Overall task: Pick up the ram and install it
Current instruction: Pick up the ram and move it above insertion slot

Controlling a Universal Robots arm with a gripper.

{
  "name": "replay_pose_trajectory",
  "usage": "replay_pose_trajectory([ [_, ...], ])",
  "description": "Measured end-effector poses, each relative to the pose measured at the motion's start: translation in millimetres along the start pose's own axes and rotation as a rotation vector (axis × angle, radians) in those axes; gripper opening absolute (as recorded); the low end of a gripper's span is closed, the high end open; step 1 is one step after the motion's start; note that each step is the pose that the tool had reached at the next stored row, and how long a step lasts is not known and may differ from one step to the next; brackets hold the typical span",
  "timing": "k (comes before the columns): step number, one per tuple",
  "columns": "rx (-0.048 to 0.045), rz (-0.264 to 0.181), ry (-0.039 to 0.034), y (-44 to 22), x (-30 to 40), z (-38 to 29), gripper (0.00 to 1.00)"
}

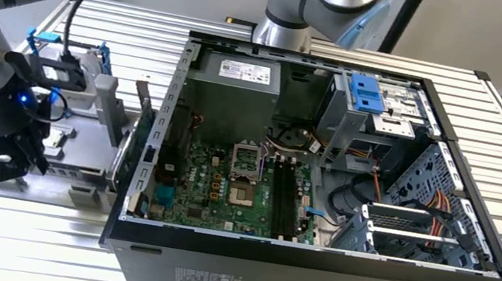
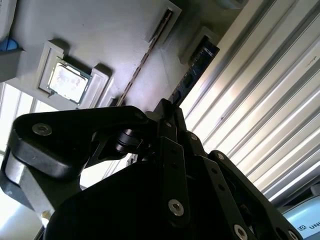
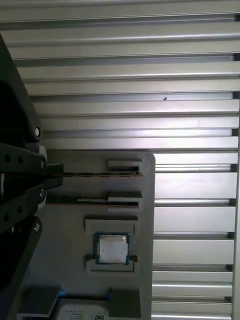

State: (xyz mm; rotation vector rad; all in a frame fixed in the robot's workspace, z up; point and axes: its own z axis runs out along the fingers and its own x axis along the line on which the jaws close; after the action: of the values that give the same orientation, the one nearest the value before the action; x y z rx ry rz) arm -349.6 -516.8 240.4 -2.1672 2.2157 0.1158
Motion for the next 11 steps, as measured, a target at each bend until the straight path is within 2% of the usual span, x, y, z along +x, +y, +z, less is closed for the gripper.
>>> replay_pose_trajectory([
  [11,0.0,0.0,0.0,0.2,-0.6,-7.7,0.0],
])
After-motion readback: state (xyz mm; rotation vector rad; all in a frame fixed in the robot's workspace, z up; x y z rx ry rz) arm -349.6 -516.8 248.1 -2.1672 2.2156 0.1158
